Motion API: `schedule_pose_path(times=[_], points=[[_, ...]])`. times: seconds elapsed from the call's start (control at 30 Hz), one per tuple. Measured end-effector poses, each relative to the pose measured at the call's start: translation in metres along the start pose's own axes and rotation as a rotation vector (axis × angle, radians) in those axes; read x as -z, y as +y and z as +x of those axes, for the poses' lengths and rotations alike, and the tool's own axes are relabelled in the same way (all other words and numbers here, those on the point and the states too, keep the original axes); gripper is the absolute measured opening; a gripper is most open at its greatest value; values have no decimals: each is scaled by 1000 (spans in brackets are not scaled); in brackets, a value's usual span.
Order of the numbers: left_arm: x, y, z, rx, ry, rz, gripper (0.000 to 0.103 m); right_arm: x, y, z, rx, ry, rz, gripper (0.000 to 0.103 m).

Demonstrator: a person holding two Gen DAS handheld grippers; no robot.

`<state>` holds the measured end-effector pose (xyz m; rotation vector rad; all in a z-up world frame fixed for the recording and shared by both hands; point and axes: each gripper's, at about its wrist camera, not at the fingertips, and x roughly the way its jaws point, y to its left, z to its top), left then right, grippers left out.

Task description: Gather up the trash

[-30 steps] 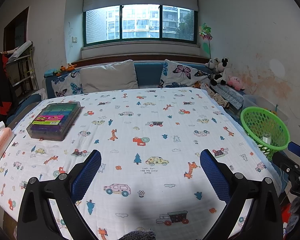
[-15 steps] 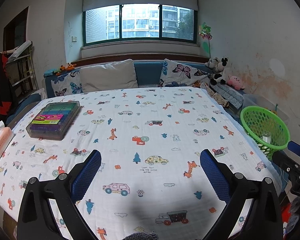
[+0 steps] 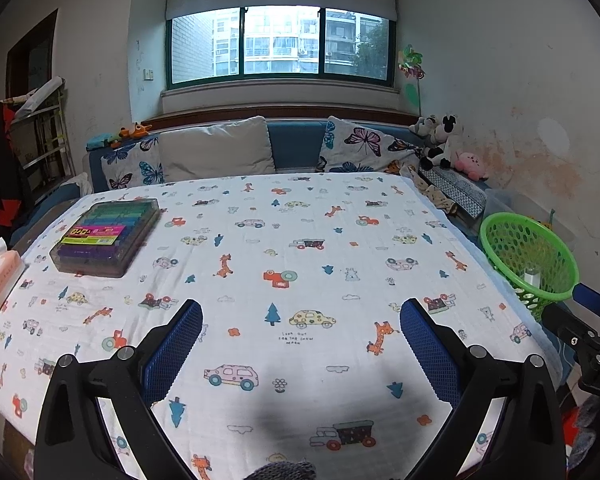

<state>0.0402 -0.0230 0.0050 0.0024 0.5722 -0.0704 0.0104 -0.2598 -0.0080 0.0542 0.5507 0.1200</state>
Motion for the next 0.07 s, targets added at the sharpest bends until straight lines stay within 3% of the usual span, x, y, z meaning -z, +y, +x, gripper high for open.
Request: schedule_pose_path(times=[0.07], points=[[0, 0, 1, -2, 4, -3, 96, 0, 0, 1, 0, 1, 0, 99]])
